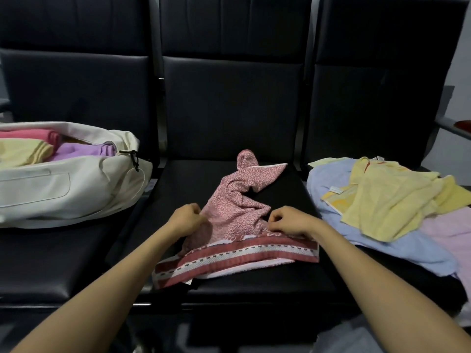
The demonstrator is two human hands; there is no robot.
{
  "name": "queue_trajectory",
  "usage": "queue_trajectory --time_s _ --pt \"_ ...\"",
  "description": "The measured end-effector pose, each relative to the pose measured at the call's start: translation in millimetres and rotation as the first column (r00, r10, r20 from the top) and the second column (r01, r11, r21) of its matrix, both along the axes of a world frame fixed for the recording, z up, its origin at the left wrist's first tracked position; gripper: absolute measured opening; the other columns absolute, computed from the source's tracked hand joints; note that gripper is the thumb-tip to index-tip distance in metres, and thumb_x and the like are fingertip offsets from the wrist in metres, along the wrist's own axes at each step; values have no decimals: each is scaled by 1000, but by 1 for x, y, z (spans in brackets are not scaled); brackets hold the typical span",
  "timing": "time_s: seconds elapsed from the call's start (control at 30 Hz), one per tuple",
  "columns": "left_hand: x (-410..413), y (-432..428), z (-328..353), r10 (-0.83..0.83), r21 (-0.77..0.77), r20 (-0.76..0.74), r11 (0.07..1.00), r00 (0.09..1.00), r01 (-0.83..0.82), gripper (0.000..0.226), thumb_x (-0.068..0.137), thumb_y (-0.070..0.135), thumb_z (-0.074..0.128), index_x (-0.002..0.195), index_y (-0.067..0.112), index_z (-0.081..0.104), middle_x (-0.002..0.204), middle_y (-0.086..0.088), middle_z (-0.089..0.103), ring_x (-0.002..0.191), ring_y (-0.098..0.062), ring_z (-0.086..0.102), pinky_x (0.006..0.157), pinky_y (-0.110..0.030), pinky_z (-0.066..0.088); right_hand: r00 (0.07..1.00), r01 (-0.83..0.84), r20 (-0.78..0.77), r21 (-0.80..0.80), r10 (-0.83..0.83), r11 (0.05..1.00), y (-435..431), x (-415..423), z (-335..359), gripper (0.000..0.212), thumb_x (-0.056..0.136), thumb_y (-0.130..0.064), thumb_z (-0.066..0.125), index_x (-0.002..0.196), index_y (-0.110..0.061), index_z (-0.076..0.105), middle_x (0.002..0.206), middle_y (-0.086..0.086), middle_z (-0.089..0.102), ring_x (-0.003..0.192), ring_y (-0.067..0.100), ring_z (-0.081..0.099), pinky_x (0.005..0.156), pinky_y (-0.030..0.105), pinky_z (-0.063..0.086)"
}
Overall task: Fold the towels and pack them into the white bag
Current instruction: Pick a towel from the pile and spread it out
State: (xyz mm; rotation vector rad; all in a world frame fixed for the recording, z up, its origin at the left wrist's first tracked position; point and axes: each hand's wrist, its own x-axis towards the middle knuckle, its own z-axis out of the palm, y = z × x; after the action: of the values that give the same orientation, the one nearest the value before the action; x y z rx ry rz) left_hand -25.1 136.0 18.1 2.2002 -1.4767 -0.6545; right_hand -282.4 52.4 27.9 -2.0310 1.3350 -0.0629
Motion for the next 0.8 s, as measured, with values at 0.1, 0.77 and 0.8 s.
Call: queue_trajectory --time_s 0.1,0.77,0.8 --pt "3 -1 9 107 -111 -161 986 981 -126 19 94 26 47 92 7 52 86 -4 57 79 -21 52 61 -32 35 924 188 321 92 -208 978 -5 2 10 24 93 -13 50 69 -17 49 73 2 51 72 17 47 70 32 40" --pt "42 14 5 41 47 423 997 905 -67 44 86 27 65 122 11 46 124 -17 48 118 -38 44 96 -47 41 997 -20 58 -381 45 924 2 -11 20 4 89 -22 65 93 -21 66 81 -8 60 75 9 57 75 29 46" --pt "38 15 6 30 -25 404 999 914 -22 44 84 29 68 121 14 50 122 -14 48 117 -35 44 94 -45 41 1000 -24 -2 -377 25 926 2 -9 14 15 88 -25 67 101 -18 66 90 -4 58 84 13 58 80 30 47"
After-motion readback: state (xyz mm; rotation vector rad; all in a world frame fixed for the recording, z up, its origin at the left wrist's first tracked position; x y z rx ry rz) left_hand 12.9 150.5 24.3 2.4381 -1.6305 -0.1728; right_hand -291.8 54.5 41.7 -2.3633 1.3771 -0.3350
